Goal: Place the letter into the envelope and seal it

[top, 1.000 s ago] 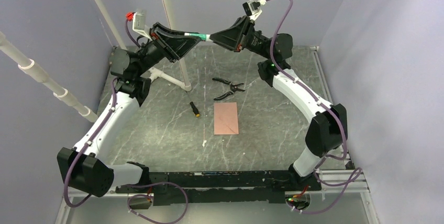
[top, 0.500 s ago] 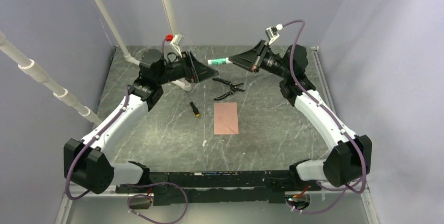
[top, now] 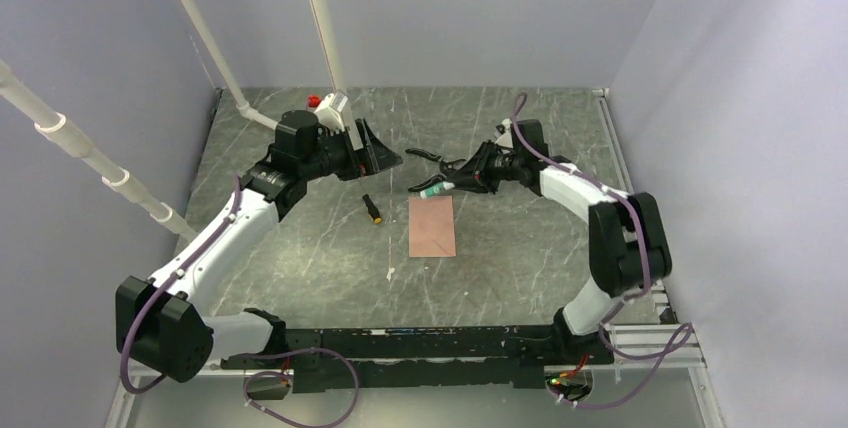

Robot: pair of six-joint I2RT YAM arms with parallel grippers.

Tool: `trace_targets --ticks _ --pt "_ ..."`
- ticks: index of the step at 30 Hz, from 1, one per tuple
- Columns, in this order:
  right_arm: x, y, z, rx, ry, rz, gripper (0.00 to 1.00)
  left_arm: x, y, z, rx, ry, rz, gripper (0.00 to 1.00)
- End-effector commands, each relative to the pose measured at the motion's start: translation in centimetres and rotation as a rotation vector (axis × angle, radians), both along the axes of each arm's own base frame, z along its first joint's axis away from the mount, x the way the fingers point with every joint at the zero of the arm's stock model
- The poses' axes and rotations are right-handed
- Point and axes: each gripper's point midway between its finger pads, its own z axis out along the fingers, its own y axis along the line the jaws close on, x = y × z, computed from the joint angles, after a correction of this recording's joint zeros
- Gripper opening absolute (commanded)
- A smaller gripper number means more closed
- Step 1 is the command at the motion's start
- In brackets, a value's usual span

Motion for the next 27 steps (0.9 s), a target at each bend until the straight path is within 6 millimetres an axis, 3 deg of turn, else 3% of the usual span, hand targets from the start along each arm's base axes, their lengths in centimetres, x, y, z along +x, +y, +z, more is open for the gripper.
trace_targets --ticks 1,7,14,20,22,25,27 --pt "1.6 0.0 -2.9 -0.043 0.019 0.039 0.00 0.2 0.6 0.4 0.039 -0.002 0.018 0.93" --pt "3.6 0.3 -6.2 -0.048 0.068 0.035 0.00 0.0 0.2 0.4 0.022 0.010 -0.002 0.93" --pt "6.5 0.1 -7.4 0.044 0.067 -0.017 0.00 0.1 0.1 0.5 0.028 0.010 -0.011 0.93" --pt "7.3 -0.4 -9.9 0.036 0.128 -0.032 0.06 0.3 -0.3 0.5 0.031 0.023 -0.033 0.93" --pt "7.4 -0.6 -10.3 0.008 0.134 -0.039 0.17 0.4 -0.4 0.5 0.033 0.035 -0.037 0.93" --pt "7.5 -1.4 -9.9 -0.038 0.117 -0.069 0.47 0.5 -0.4 0.3 0.042 0.052 -0.041 0.93" --pt "7.6 -1.9 -9.4 -0.070 0.098 -0.081 0.58 0.5 -0.2 0.1 0.057 0.064 -0.030 0.93"
